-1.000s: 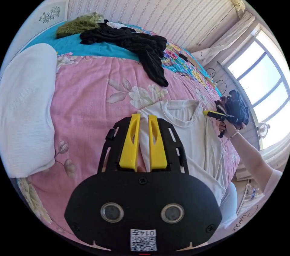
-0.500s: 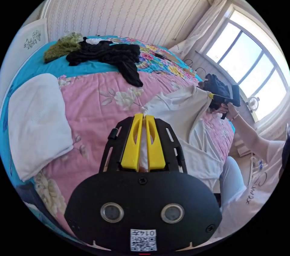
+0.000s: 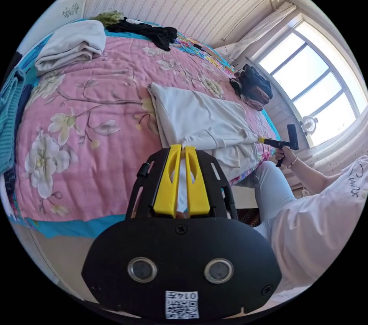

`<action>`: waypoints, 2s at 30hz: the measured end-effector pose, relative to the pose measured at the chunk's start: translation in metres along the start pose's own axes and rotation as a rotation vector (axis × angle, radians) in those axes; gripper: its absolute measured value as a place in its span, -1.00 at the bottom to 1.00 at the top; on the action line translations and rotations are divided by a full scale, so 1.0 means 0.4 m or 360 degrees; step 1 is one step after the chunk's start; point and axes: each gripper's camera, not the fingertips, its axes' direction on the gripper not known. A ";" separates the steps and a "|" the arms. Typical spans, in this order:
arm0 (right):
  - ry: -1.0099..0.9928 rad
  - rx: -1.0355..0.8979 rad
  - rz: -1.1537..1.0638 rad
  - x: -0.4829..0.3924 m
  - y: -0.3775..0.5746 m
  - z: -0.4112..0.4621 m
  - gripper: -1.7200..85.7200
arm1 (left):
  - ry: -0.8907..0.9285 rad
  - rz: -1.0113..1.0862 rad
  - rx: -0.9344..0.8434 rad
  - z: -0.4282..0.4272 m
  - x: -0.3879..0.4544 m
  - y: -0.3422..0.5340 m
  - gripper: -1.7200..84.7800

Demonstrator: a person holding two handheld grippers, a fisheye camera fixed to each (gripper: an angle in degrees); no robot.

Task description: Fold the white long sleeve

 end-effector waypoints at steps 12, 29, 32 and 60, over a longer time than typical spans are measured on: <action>0.0267 0.0048 -0.0061 -0.188 0.068 -0.039 -0.85 | -0.0270 -0.0010 0.0026 -0.070 0.103 0.156 -0.89; 0.0089 -0.0458 -0.0329 -0.455 0.147 0.320 -0.82 | 0.0110 0.0131 -0.0390 0.092 0.300 0.212 -0.94; 0.0066 -0.0388 -0.0266 -0.457 0.172 0.311 -0.82 | 0.0090 0.0103 -0.0338 0.052 0.314 0.227 -0.90; 0.0612 -0.0646 -0.0725 -0.735 -0.393 0.823 -0.97 | -0.0222 0.0640 -0.0285 0.293 0.814 0.196 -0.98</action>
